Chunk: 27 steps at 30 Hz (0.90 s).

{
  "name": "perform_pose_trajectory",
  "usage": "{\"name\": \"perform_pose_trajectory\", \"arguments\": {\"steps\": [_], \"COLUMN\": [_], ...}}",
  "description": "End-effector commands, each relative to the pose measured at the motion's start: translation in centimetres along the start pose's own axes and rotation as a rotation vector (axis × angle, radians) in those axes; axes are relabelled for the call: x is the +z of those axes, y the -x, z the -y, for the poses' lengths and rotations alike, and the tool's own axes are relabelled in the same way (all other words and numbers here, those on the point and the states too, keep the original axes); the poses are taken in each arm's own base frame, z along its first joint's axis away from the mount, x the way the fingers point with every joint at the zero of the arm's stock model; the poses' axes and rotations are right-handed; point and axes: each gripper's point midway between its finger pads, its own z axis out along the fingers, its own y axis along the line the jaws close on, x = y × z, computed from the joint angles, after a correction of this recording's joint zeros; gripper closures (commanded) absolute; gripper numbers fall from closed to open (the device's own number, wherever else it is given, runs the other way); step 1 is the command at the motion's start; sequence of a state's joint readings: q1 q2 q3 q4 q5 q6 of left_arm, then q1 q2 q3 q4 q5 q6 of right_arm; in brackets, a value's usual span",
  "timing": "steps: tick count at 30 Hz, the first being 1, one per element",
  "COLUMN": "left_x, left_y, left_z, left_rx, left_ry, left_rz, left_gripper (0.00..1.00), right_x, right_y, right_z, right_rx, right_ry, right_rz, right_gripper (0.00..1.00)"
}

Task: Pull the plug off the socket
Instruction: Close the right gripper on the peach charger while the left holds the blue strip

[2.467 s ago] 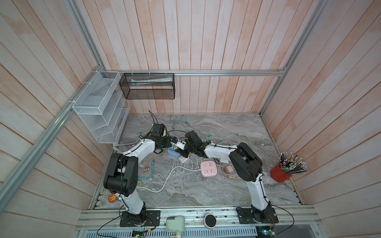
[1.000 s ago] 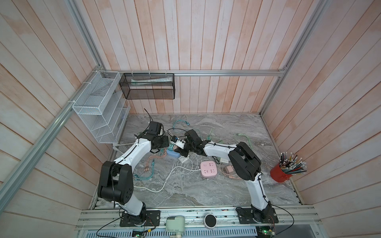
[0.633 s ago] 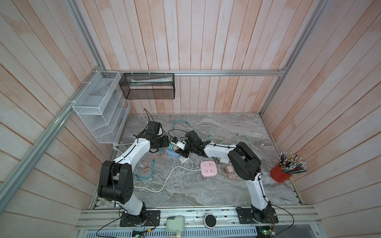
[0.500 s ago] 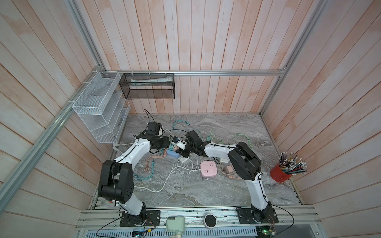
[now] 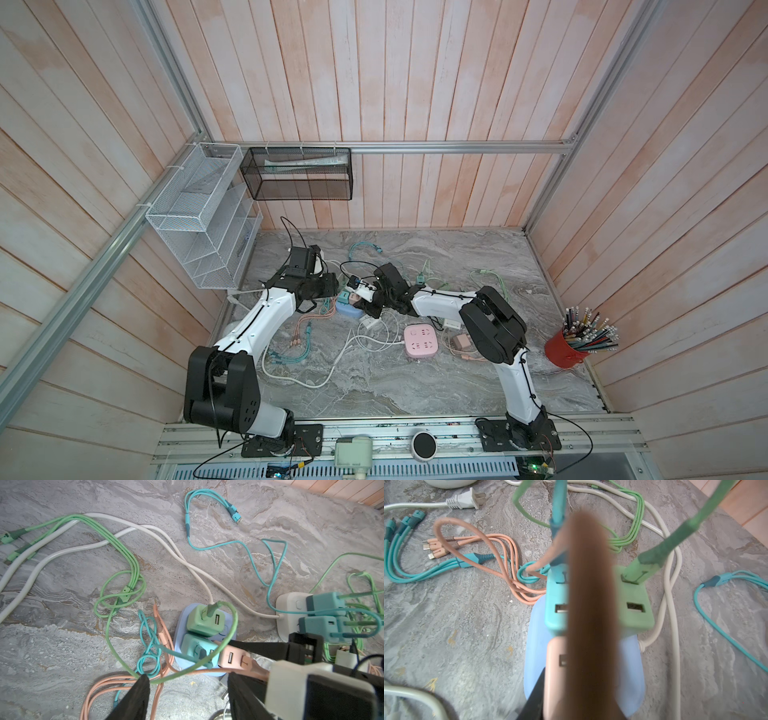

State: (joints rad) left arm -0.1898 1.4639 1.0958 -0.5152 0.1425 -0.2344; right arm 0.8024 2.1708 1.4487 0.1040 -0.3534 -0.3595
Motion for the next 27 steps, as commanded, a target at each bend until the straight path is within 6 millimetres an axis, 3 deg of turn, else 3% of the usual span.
{"name": "perform_pose_trajectory", "arguments": {"steps": [1, 4, 27], "left_x": [0.9, 1.6, 3.6], "left_y": [-2.0, -2.7, -1.2], "left_z": [-1.0, -0.8, -0.2], "left_rx": [0.0, -0.007, -0.008], "left_ry": [0.026, 0.005, -0.034], "left_rz": [-0.064, -0.084, -0.036], "left_gripper": [0.39, 0.41, 0.43], "right_x": [-0.5, -0.6, -0.6], "right_y": [-0.2, -0.2, -0.3], "right_z": [0.0, 0.0, -0.1], "right_rx": [0.009, 0.006, 0.013], "right_ry": [0.012, 0.012, 0.018], "right_rz": [-0.004, -0.004, -0.006], "right_gripper": [0.77, 0.77, 0.77]}}
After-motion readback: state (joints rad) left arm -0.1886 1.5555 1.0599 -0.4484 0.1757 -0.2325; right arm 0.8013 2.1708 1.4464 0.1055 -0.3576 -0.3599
